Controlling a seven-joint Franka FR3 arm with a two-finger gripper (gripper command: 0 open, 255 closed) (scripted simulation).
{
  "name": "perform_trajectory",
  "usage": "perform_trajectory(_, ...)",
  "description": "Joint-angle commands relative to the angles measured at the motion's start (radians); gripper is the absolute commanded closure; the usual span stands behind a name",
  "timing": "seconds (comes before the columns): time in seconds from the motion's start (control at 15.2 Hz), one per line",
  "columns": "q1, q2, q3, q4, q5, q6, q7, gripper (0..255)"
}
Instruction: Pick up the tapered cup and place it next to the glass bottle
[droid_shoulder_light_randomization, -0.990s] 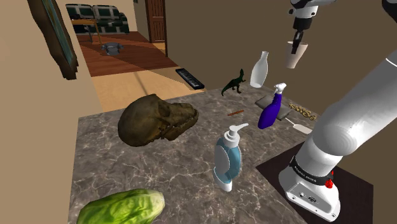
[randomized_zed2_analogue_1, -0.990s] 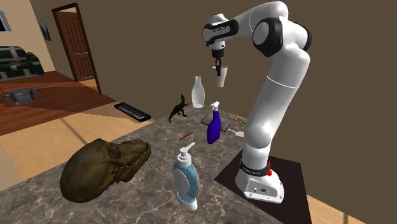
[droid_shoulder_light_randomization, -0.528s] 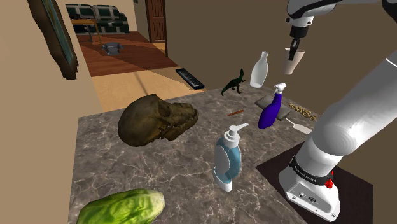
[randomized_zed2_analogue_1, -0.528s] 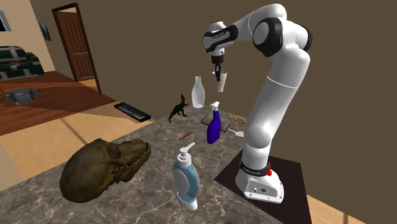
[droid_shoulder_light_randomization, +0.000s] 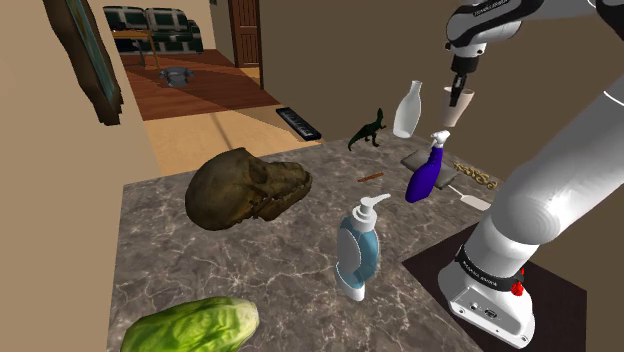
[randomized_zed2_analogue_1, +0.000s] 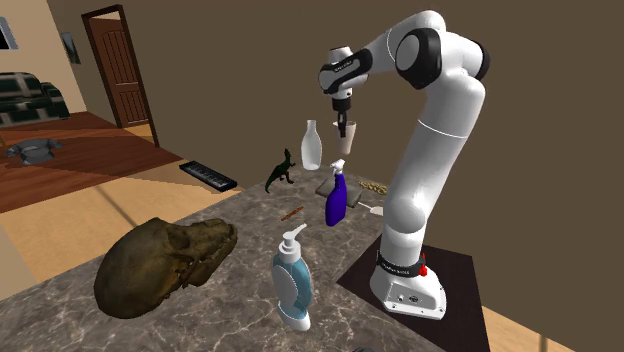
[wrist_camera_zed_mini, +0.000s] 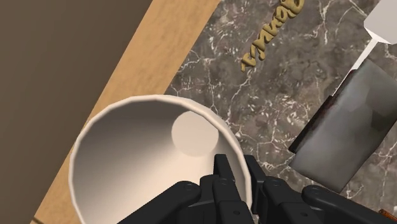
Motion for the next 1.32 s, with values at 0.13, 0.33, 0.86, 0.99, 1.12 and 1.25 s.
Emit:
perform_trajectory(0.13,-0.001,0.013,-0.01,-0.046,0.001,0.058,0.006,255)
perform_trajectory(0.33,-0.001,0.028,-0.019,-0.075,0.004,0.099,0.007,255)
perform_trajectory(0.86,0.0,0.08,-0.044,-0.146,0.023,0.214,0.001,255)
perform_trajectory(0.99,0.001,0.097,-0.05,-0.162,0.032,0.244,-0.003,255)
perform_trajectory(1.12,0.002,0.115,-0.057,-0.177,0.041,0.274,-0.007,255)
perform_trajectory(1.25,0.002,0.134,-0.063,-0.191,0.053,0.304,-0.013,255)
